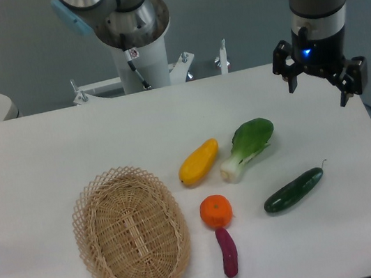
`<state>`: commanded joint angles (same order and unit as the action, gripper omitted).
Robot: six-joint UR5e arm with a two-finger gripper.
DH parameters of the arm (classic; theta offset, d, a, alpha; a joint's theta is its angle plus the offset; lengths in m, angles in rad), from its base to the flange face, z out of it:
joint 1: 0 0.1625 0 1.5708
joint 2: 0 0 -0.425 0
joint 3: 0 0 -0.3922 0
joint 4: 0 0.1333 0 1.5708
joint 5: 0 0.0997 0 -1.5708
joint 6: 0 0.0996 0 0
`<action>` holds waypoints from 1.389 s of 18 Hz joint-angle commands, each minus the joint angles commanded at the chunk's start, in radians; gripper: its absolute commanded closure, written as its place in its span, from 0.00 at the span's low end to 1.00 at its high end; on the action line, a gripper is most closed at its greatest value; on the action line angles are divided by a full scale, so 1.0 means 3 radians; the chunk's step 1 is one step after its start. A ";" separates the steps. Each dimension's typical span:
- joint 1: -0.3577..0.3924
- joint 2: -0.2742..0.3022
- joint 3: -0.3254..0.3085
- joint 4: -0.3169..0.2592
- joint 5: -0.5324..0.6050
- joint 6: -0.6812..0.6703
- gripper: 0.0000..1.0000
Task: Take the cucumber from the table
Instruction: 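Move the open gripper over the green cucumber and descend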
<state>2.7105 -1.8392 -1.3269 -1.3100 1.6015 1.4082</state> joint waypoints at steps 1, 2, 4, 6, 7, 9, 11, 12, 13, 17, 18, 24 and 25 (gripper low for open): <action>0.0000 0.0000 0.0000 0.0000 -0.0005 0.0000 0.00; 0.0000 0.0000 -0.0010 0.0005 -0.0020 0.0000 0.00; -0.0020 -0.0005 -0.0005 0.0005 -0.0031 -0.0030 0.00; -0.0031 -0.0005 -0.0015 0.0010 -0.0036 -0.0056 0.00; -0.0041 -0.0015 -0.0041 0.0030 -0.0036 -0.0071 0.00; -0.0071 -0.0076 -0.0031 0.0051 -0.0046 -0.0143 0.00; -0.0138 -0.0133 -0.0041 0.0188 -0.0143 -0.0311 0.00; -0.0148 -0.0158 -0.0056 0.0301 -0.0179 -0.0408 0.00; -0.0148 -0.0174 -0.0076 0.0388 -0.0169 -0.0450 0.00; -0.0220 -0.0220 -0.0107 0.0435 -0.0143 -0.0537 0.00; -0.0220 -0.0225 -0.0107 0.0435 -0.0143 -0.0552 0.00; -0.0240 -0.0281 -0.0123 0.0582 -0.0143 -0.0527 0.00; -0.0276 -0.0312 -0.0128 0.0623 -0.0138 -0.0456 0.00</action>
<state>2.6278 -1.9327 -1.3652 -1.1230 1.5600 1.2715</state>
